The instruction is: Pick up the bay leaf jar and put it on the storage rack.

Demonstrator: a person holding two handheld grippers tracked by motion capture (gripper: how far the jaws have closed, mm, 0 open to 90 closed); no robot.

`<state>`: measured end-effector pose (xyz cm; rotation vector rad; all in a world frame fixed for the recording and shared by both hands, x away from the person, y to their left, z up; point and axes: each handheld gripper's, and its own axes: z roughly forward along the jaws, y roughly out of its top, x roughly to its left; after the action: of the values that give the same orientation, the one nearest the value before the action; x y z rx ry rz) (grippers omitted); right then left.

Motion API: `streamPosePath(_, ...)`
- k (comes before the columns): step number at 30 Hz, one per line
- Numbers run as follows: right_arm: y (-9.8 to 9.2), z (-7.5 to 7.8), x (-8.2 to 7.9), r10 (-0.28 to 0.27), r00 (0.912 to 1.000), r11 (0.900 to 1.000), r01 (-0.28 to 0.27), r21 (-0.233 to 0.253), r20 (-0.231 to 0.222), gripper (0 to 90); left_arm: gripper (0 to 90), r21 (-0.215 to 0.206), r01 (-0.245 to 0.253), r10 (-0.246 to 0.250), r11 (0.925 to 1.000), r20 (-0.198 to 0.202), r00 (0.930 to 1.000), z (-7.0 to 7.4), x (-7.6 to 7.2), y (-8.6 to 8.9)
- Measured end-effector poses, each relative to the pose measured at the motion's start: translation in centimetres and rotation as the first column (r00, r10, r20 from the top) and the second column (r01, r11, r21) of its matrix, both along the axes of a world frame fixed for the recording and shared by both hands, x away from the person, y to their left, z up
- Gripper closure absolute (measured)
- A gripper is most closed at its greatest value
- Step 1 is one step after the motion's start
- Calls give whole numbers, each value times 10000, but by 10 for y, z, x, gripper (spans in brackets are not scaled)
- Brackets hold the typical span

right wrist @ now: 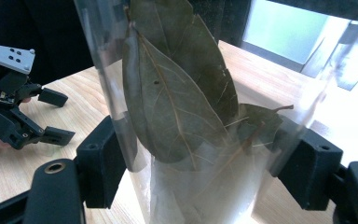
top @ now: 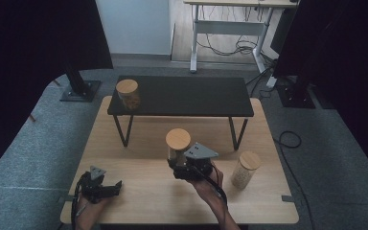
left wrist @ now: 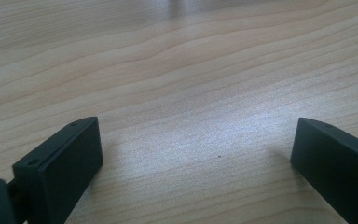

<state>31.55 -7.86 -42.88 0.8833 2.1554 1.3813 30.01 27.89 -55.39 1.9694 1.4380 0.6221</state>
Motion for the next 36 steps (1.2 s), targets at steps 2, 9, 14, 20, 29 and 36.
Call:
streamPosePath(2,1,1,1,14,10000,10000,-14,6,-22,253,18,3,7,-7,10000,1,10000,0,0,0)
streamPosePath(9,4,3,6,13,10000,10000,-14,-48,-51,253,18,7,9,-9,10000,1,10000,0,0,0)
streamPosePath(14,4,6,9,-9,10000,10000,9,-64,-31,253,18,8,11,-11,10000,-3,10000,0,0,0)
streamPosePath(20,4,10,13,-38,10000,10000,38,-61,-12,253,18,11,13,-13,10000,-4,10000,0,0,0)
streamPosePath(29,5,14,20,-150,9999,9999,150,-54,-35,253,18,3,9,-9,10000,6,10000,0,0,0)
streamPosePath(36,5,18,25,-218,9998,9998,218,-49,-15,253,18,-5,23,-23,10000,7,10000,0,0,0)
